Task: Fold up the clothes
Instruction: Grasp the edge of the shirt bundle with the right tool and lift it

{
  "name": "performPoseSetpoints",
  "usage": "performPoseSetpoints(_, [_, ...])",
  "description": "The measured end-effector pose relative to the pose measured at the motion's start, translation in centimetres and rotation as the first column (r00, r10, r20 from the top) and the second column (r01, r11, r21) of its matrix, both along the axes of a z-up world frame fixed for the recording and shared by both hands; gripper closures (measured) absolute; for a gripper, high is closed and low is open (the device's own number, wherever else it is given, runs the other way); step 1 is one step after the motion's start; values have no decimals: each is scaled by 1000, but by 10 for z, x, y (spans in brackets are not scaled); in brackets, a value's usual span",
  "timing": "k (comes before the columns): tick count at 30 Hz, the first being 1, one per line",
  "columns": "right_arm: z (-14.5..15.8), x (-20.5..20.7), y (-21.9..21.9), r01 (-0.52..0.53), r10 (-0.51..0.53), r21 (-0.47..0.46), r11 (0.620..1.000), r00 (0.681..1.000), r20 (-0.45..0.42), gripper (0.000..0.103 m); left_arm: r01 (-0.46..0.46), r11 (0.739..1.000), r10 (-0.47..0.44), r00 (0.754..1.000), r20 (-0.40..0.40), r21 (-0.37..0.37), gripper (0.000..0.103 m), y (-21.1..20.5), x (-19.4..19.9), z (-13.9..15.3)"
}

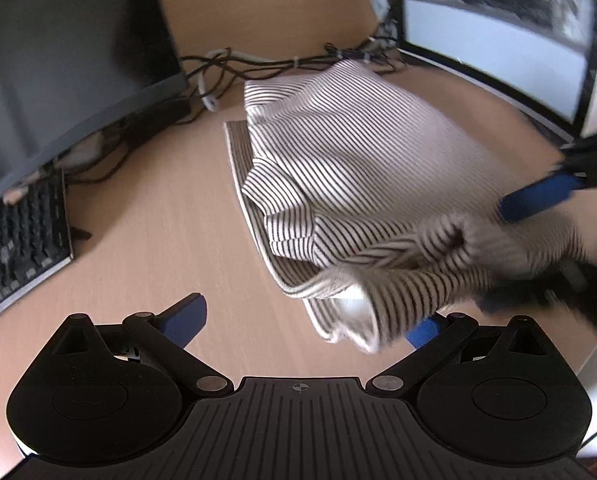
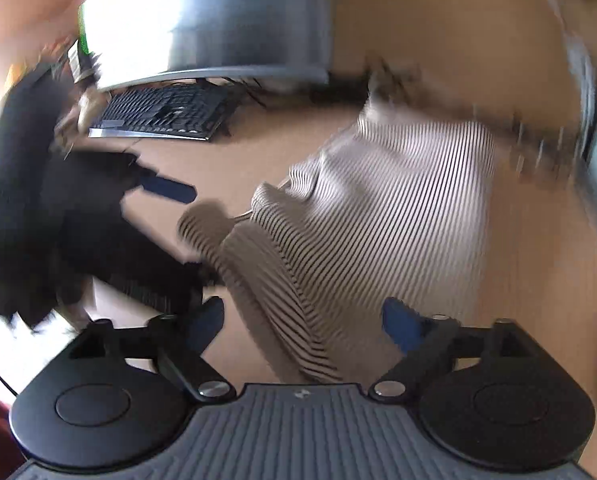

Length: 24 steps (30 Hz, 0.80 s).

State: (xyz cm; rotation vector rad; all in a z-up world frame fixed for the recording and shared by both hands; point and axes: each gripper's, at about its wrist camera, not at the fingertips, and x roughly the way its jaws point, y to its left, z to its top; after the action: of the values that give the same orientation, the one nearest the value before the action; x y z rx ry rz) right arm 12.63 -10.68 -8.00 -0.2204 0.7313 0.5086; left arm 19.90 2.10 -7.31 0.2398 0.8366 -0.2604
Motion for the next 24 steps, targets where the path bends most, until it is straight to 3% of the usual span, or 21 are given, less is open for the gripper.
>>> performPoseSetpoints(5, [-29, -16, 18, 6, 43, -271, 963, 983, 178, 13, -56, 994, 51, 997, -49, -92, 1, 5, 13, 8])
performPoseSetpoints(8, [-46, -10, 33, 19, 81, -363, 932, 963, 259, 15, -78, 989, 68, 995, -78, -124, 1, 5, 19, 8])
performPoseSetpoints(9, [-49, -5, 36, 14, 88, -377, 926, 964, 253, 32, -83, 988, 72, 994, -88, -133, 1, 6, 21, 7])
performPoseSetpoints(10, [-48, 1, 37, 0, 97, -380, 925, 967, 237, 38, -85, 986, 72, 993, -94, -140, 1, 6, 21, 7])
performPoseSetpoints(12, [-41, 11, 37, -28, 116, -396, 918, 973, 202, 75, -83, 985, 68, 993, -101, -152, 1, 8, 21, 8])
performPoseSetpoints(14, [-25, 18, 34, -29, 119, -416, 909, 974, 191, 78, -59, 979, 40, 994, -99, -193, 1, 17, 15, 14])
performPoseSetpoints(17, [0, 22, 27, -24, 119, -451, 892, 976, 184, 81, -48, 951, 17, 995, -102, -305, 1, 46, 4, 22])
performPoseSetpoints(19, [5, 11, 31, -76, 157, -497, 865, 980, 123, 82, -73, 925, 33, 993, -112, -374, 1, 71, 1, 23])
performPoseSetpoints(24, [12, -40, 43, -257, 246, -564, 785, 964, -96, 84, -2, 906, -25, 998, -58, -423, 6, 91, 22, 31])
